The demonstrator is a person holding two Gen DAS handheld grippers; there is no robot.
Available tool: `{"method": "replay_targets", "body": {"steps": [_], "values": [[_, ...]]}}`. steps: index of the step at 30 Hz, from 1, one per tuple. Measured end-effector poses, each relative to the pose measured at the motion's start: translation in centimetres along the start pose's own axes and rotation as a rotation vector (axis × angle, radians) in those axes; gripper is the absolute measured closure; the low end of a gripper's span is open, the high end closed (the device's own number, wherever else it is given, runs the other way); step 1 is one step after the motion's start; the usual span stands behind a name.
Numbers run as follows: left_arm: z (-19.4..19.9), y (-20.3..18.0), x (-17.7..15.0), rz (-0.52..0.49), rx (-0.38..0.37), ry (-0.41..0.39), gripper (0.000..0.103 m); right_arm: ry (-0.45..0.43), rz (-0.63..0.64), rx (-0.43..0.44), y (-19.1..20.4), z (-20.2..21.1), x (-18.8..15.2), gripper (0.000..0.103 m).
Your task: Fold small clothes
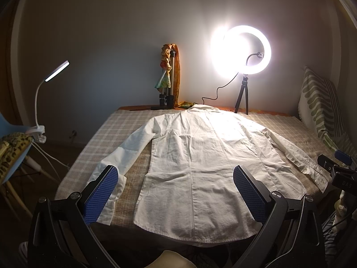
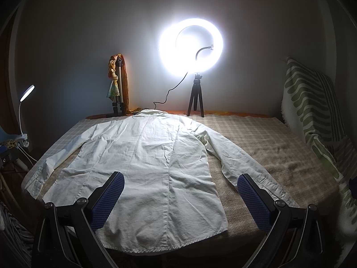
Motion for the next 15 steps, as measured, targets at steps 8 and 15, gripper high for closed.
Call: {"method": "replay_targets", "body": {"steps": [8, 15], "values": [[0.01, -0.04, -0.03, -0.001, -0.001, 0.001, 0.001, 0.001, 0.0, 0.002, -0.03, -0.01, 0.02, 0.001], [-0.11, 0.0, -0.15, 0.003, 0.002, 0.007, 0.001, 0.001, 0.001, 0.002, 0.02, -0.08, -0.09, 0.001]]}}
Point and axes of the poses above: each gripper's, at about its wrist camera, not at the fingertips, and z roughly against the way its jaws point, y to its left, x to its top, the point moved 8 cm from there along -z, roughly the way its jaws point, and after that the axes turned 7 degrees about -z, right-handed, at the moved point
